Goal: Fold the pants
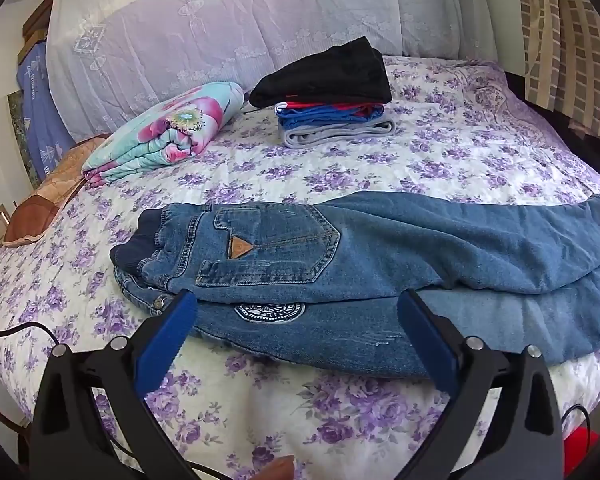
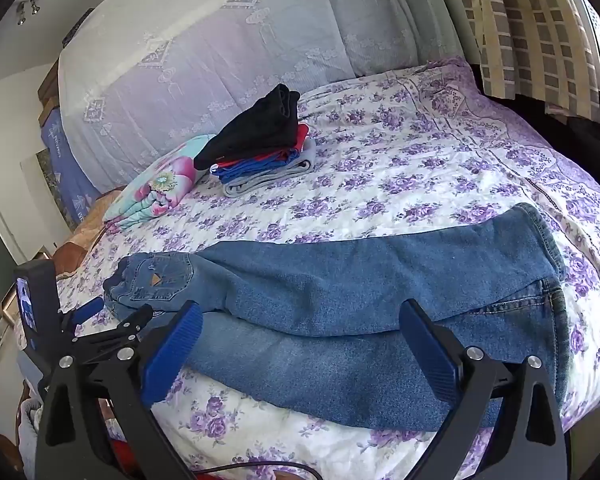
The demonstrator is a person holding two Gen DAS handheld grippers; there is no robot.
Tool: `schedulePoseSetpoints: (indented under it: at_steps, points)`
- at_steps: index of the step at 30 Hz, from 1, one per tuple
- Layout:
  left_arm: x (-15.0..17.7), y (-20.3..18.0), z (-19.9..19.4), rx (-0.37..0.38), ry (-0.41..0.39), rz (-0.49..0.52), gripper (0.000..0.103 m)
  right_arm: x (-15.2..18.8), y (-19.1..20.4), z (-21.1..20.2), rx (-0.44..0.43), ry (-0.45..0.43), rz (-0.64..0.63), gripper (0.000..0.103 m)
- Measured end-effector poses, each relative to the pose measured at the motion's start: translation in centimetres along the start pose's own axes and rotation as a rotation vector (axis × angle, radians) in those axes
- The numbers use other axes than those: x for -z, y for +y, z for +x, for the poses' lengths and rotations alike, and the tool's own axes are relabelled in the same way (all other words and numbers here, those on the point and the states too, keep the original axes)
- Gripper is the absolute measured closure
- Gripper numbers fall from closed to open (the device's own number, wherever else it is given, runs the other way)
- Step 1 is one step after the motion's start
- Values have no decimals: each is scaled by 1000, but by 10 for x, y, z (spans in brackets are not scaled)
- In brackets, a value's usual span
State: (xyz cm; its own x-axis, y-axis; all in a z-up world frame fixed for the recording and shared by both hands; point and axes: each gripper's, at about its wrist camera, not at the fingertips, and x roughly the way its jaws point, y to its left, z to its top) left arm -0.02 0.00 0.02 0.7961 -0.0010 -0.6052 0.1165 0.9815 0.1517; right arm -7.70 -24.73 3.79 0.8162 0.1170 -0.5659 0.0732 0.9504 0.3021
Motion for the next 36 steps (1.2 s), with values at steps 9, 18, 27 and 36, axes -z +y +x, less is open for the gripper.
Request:
schedulePoseSetpoints:
  at_steps: [9, 18, 27, 36]
  points:
    - [-2, -1, 2, -3, 8, -9, 5, 0, 0, 0, 1, 0, -1, 4]
    - [2, 3, 0, 0, -3, -10, 5, 0, -1, 0, 0, -3, 3, 4]
    - [2, 2, 1, 1, 11, -11, 5, 1, -1, 0, 0, -2, 3, 4]
    - [2, 7, 2, 12, 32, -25, 5, 1, -2, 0, -1, -6, 1, 4]
